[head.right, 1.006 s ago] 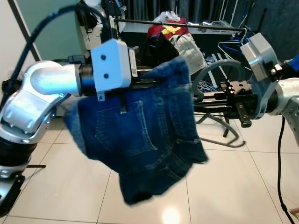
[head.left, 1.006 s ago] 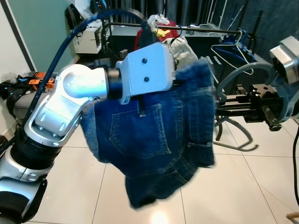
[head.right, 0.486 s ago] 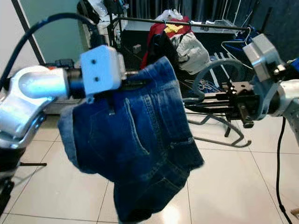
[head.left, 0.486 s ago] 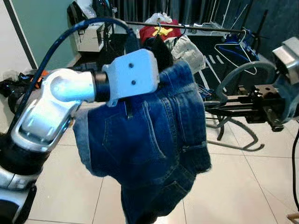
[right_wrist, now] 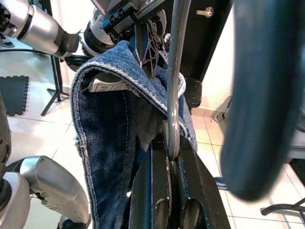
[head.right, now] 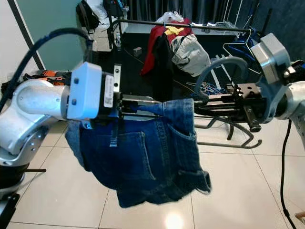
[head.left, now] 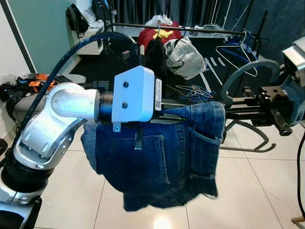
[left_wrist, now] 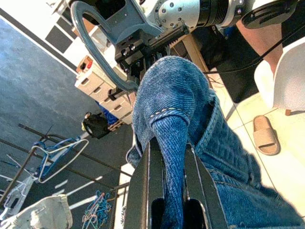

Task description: Hang hanger

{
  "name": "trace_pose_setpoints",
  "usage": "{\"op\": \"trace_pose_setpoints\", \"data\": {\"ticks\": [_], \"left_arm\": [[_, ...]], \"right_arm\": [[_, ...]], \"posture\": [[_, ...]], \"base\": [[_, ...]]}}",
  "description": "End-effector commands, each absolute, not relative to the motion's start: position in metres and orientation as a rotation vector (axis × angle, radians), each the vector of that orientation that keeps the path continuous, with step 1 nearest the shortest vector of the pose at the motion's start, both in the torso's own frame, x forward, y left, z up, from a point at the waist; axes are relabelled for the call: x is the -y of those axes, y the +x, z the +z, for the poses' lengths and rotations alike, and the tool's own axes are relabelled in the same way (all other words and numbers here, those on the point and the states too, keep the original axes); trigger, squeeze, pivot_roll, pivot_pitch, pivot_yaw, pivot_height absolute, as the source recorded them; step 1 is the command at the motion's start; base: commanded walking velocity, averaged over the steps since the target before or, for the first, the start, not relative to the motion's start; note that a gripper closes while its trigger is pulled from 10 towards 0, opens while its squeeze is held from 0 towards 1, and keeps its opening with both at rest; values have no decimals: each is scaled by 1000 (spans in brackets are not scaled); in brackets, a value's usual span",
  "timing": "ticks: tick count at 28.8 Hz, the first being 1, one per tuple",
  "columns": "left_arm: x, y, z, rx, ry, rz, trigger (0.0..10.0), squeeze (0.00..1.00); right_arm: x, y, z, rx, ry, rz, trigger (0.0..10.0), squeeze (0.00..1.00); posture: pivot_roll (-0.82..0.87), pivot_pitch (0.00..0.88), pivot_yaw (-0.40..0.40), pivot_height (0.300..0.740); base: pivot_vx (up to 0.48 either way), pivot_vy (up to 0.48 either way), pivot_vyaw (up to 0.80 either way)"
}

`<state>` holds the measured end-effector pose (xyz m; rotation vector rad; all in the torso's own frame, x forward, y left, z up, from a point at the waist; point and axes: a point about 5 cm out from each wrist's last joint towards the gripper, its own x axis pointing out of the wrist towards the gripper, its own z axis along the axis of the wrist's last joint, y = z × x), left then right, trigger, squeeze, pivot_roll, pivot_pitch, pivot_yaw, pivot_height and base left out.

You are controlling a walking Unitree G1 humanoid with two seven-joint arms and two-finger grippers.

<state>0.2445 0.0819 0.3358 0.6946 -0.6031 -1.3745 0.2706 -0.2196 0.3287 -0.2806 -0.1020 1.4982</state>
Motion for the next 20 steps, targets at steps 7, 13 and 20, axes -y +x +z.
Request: {"op": "trace_pose_setpoints", "data": {"ticks": [7,13,20], "left_arm": [[-69,256,330,597,777,-1269,4745,0],[-65,264,332,585,744,-1223,10000,1000],[-71,265,337,547,717,-1234,10000,1000]], "right_arm": [[217,269,335,148,-274,1487,0,0],[215,269,335,151,-270,1488,0,0],[214,269,333,152,-258,1494,0,0]], "posture": [[-146,0,-26,740],[-145,0,-24,740],[-136,0,-25,740]], "base": [[0,0,0],[0,0,0],[0,0,0]]}}
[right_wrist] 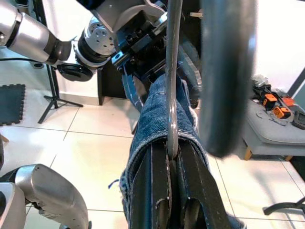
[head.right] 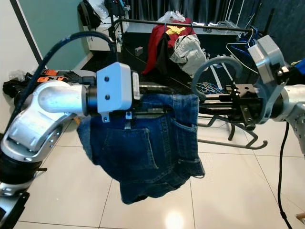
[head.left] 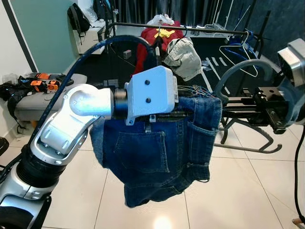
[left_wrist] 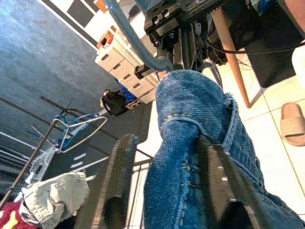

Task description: Hang hanger

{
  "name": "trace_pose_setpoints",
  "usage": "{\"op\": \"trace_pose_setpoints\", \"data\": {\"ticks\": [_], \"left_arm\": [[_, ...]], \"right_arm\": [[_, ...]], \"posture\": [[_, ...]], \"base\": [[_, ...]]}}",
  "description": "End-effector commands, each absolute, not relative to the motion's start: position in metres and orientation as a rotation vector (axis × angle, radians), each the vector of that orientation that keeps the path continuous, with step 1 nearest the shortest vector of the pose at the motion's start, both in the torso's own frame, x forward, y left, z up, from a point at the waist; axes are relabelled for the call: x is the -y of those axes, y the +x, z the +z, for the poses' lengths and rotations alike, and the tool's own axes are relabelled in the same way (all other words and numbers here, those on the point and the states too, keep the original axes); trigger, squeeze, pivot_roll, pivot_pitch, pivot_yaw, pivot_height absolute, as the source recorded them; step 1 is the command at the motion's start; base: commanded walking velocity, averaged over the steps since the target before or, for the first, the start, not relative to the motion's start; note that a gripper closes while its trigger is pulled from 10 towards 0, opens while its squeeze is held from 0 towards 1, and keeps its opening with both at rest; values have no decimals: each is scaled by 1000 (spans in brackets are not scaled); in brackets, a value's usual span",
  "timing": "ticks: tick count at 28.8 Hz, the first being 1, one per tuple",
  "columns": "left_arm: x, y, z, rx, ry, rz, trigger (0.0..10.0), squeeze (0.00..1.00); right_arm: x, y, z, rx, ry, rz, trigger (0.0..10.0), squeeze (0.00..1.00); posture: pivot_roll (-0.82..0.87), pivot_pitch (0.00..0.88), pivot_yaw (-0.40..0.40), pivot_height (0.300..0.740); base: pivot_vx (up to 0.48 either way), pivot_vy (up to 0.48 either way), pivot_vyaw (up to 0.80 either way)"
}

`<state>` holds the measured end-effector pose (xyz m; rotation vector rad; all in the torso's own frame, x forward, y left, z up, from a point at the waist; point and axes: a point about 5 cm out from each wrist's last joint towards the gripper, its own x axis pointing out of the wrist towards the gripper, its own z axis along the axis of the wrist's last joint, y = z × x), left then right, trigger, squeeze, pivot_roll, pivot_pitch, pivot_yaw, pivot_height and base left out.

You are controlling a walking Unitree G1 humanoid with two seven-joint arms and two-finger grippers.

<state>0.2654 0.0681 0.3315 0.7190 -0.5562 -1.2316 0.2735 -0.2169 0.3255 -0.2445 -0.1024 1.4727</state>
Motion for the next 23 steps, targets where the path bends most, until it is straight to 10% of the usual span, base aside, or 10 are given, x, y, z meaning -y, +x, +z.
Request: {"op": "trace_pose_setpoints", "data": {"ticks": [1,11,12,13,14,21,22,23], "left_arm": [[-71,265,337,547,717,-1234,10000,1000],[-94,257,333,433,620,-1298,10000,1000],[-92,255,327,389,616,-1328,10000,373],[-92,255,327,389,616,-1328,10000,373],[-89,254,322,347,607,-1349,10000,0],[-81,247,303,178,572,-1462,9529,0],[-79,246,301,159,555,-1484,4471,0],[-79,246,301,159,555,-1484,4471,0]], "right_arm": [[214,269,333,152,-258,1494,0,0],[202,269,325,157,-222,1539,0,0],[200,269,324,158,-218,1551,0,0],[200,269,324,158,-218,1551,0,0],[197,268,324,160,-215,1562,0,0],[191,268,324,167,-222,1590,0,0],[190,268,324,167,-225,1596,0,0],[190,268,324,167,-225,1596,0,0]], "posture": [[-136,0,-25,740],[-123,0,-23,740],[-122,0,-23,740],[-122,0,-23,740],[-122,0,-23,740],[-123,0,-18,740],[-123,0,-17,740],[-123,0,-17,740]], "base": [[0,0,0],[0,0,0],[0,0,0],[0,0,0],[0,0,0],[0,0,0],[0,0,0],[0,0,0]]}}
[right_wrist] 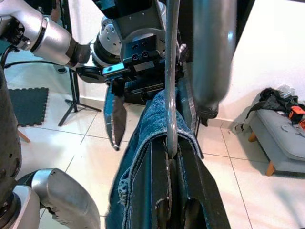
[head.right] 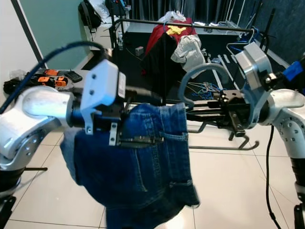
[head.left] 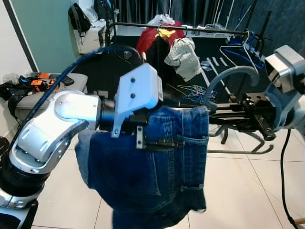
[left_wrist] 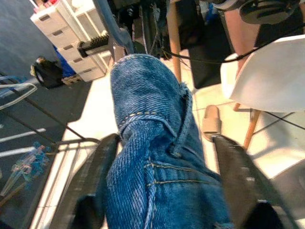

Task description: Hang hanger

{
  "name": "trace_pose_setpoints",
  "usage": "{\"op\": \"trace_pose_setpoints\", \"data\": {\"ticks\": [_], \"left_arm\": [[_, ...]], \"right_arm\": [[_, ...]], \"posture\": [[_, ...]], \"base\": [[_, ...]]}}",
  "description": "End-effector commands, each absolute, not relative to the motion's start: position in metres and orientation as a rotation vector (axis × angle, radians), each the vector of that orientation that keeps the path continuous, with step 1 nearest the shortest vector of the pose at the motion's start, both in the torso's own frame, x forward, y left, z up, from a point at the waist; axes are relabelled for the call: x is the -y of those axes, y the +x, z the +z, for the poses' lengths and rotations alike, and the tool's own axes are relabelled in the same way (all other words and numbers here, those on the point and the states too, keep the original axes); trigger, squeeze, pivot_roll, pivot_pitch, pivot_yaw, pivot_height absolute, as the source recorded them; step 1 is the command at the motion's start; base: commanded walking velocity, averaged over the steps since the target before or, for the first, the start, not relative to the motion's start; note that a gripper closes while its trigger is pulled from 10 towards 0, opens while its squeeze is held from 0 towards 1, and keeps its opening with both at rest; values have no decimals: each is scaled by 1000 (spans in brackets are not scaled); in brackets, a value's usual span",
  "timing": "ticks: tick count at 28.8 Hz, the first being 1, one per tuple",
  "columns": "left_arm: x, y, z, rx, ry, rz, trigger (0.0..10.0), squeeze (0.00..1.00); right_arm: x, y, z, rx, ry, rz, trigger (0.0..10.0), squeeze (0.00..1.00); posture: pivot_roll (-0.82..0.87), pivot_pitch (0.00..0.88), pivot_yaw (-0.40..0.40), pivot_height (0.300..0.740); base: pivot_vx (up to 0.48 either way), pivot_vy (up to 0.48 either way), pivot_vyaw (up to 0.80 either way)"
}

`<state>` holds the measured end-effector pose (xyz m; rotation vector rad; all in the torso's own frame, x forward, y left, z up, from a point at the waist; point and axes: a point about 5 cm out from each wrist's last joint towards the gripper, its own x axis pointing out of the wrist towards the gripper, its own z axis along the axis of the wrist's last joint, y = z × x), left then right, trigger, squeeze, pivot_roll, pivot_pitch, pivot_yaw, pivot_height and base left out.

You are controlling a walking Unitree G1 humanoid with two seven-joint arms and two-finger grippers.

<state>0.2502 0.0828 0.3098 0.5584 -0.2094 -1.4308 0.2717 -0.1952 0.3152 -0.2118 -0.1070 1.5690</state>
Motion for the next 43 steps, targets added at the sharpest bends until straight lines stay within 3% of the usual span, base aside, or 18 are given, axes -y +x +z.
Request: {"op": "trace_pose_setpoints", "data": {"ticks": [1,14,25,26,32,36,38,43], "left_arm": [[-78,246,300,147,559,-1494,0,0],[-83,254,298,109,678,-1403,0,0],[-81,257,303,163,662,-1372,0,0],[-84,259,305,174,655,-1352,0,0],[-104,267,309,174,668,-1269,0,0],[-122,273,316,181,695,-1194,0,0],[-122,273,316,181,695,-1194,0,0],[-135,277,323,189,721,-1138,0,0]], "right_arm": [[189,268,324,168,-228,1601,0,0],[180,267,326,185,-235,1628,0,0],[175,269,322,196,-240,1602,0,0],[175,271,317,160,-219,1586,10000,1000],[196,276,308,83,-197,1448,10000,1000],[234,275,308,49,-228,1273,10000,1000],[234,275,308,49,-228,1273,10000,1000],[262,264,313,26,-247,1168,10000,1000]], "posture": [[-123,0,-15,740],[-124,0,-14,740],[-125,0,-14,740],[-126,0,-15,740],[-136,0,-15,740],[-149,0,-11,740],[-149,0,-11,740],[-163,0,-2,740]], "base": [[0,0,0],[0,0,0],[0,0,0],[0,0,0],[0,0,0],[0,0,0],[0,0,0],[0,0,0]]}}
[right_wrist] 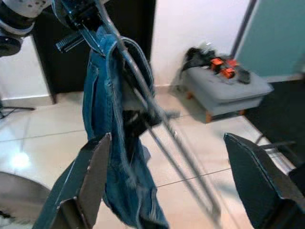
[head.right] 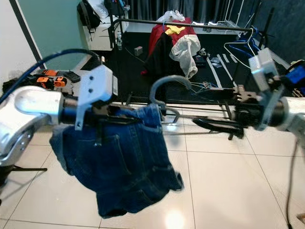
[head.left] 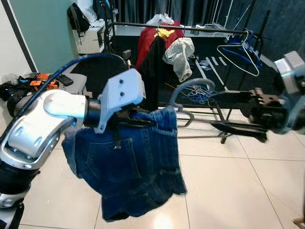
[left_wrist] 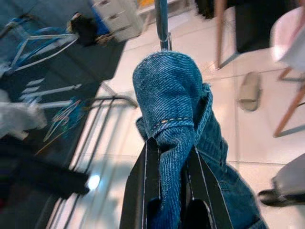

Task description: Hang hanger

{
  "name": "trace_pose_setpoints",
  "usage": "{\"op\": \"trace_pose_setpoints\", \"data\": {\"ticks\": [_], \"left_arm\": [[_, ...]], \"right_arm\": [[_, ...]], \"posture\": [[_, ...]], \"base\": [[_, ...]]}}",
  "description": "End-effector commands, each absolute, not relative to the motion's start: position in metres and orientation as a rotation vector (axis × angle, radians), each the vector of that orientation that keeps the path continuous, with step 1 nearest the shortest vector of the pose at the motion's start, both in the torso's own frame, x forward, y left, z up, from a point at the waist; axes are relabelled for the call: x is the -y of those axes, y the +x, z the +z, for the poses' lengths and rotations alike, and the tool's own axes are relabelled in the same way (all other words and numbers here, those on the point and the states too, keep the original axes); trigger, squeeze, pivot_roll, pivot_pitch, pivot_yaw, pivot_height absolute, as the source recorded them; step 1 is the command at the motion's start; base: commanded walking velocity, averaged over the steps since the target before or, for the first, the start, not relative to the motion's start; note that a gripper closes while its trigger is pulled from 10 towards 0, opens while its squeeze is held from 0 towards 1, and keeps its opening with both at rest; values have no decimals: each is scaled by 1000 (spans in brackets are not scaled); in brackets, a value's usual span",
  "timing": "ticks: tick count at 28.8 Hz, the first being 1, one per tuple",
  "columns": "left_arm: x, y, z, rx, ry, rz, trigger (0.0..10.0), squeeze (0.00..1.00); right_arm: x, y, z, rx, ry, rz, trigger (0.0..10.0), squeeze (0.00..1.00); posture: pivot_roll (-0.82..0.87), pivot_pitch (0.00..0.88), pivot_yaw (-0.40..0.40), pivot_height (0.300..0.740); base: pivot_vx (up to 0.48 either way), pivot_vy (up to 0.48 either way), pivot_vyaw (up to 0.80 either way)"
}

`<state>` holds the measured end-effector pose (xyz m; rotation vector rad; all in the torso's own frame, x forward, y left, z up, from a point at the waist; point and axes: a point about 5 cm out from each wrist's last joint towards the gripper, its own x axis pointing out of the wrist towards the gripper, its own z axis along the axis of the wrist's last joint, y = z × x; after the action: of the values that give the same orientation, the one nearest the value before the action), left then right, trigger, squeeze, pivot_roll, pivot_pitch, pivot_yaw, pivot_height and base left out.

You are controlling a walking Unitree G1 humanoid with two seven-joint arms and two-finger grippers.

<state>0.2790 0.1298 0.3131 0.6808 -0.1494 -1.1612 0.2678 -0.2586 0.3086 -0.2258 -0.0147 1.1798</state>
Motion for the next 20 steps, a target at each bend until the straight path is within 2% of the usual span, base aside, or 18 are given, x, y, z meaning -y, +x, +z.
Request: {"op": "trace_pose_setpoints", "data": {"ticks": [1,6,9,10,12,13,14,15,16,17,19,20], "left_arm": [[-135,277,323,189,721,-1138,0,0],[-138,279,325,195,725,-1120,0,0],[-153,285,347,298,701,-1007,0,0],[-157,286,360,375,670,-973,0,0],[-157,286,360,375,670,-973,0,0],[-160,286,369,436,643,-945,0,0],[-160,286,369,436,643,-945,0,0],[-161,286,377,490,622,-925,0,0],[-161,286,377,490,622,-925,0,0],[-161,285,384,550,594,-917,0,0],[-161,285,384,550,594,-917,0,0],[-160,283,392,615,561,-914,0,0]], "right_arm": [[262,264,313,26,-247,1168,10000,1000],[266,260,316,30,-234,1155,10000,1000],[268,247,290,-11,-86,1131,10000,1000],[272,247,264,-28,51,1063,10000,165],[272,247,264,-28,51,1063,10000,165],[275,249,240,-26,186,991,10000,0],[275,249,240,-26,186,991,10000,0],[278,252,221,-19,308,925,10000,0],[278,252,221,-19,308,925,10000,0],[277,257,205,-13,404,865,10000,0],[277,257,205,-13,404,865,10000,0],[276,262,192,-10,491,811,10000,0]], "posture": [[-163,0,-2,740],[-172,0,-1,740],[-180,0,3,740],[-178,0,4,740],[-178,0,4,740],[-171,0,5,740],[-171,0,5,740],[-169,0,3,740],[-169,0,3,740],[-165,0,-1,740],[-165,0,-1,740],[-165,0,-5,740]], "base": [[0,0,0],[0,0,0],[0,0,0],[0,0,0],[0,0,0],[0,0,0],[0,0,0],[0,0,0],[0,0,0],[0,0,0],[0,0,0],[0,0,0]]}}
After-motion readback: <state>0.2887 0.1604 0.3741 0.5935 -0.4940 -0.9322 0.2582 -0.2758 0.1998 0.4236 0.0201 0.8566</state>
